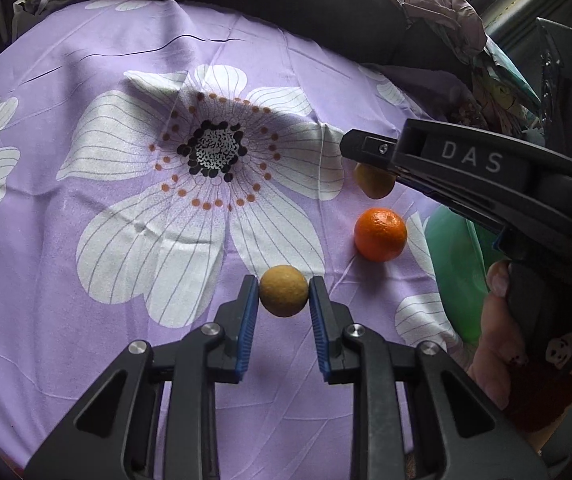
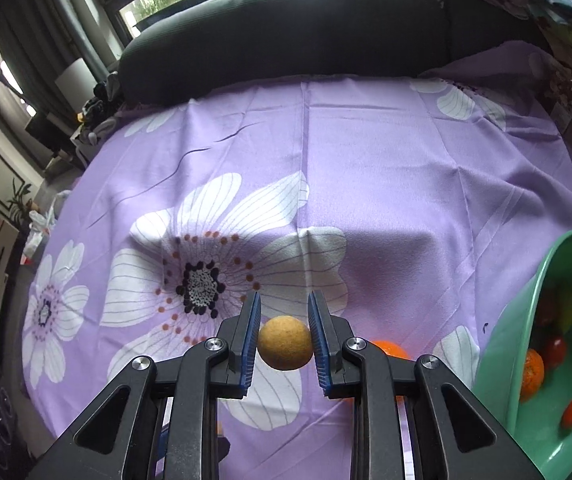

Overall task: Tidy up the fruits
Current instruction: 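Grasp a small yellow fruit with the left tool while the right tool grasps another, then carry both small yellow fruits over the green bowl and open both tools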

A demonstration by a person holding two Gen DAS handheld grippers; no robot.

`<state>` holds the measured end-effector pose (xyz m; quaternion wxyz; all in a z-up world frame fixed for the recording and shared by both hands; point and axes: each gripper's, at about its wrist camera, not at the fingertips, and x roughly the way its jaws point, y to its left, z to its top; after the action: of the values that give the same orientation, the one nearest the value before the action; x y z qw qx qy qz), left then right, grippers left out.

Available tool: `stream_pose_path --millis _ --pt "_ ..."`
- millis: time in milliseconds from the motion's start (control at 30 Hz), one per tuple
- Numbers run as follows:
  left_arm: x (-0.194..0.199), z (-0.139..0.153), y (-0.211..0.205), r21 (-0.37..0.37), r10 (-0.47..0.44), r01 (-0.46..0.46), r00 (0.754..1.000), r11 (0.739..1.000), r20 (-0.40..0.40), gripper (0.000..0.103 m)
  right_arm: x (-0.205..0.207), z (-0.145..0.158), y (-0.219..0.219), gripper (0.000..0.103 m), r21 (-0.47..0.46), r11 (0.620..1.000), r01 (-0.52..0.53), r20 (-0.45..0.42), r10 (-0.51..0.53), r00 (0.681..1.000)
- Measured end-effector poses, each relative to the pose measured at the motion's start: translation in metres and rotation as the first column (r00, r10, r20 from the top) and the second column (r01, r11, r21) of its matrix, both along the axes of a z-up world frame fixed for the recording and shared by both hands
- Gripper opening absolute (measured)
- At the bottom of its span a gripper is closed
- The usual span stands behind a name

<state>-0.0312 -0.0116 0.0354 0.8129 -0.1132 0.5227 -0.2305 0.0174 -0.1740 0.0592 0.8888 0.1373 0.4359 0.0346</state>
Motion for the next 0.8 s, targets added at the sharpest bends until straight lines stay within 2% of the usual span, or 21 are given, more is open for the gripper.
stream_pose_path --millis 300,500,800 --pt "-0.008 0.015 -0.003 -0.013 0.038 -0.037 0.993 0.999 0.114 0.025 -0.028 0.023 -0.016 0.026 0.086 0.995 0.056 0.101 -0.065 0.993" --pt "-0.015 0.034 -0.009 -0.02 0.053 -0.05 0.975 0.999 0.218 0.025 -0.05 0.038 -0.027 0.026 0.112 0.989 0.091 0.168 -0.11 0.98" --pt "-0.027 0.054 -0.021 -0.041 0.043 -0.031 0.949 0.999 0.313 0.025 -0.078 0.055 -0.045 0.026 0.137 0.978 0.16 0.236 -0.189 0.953"
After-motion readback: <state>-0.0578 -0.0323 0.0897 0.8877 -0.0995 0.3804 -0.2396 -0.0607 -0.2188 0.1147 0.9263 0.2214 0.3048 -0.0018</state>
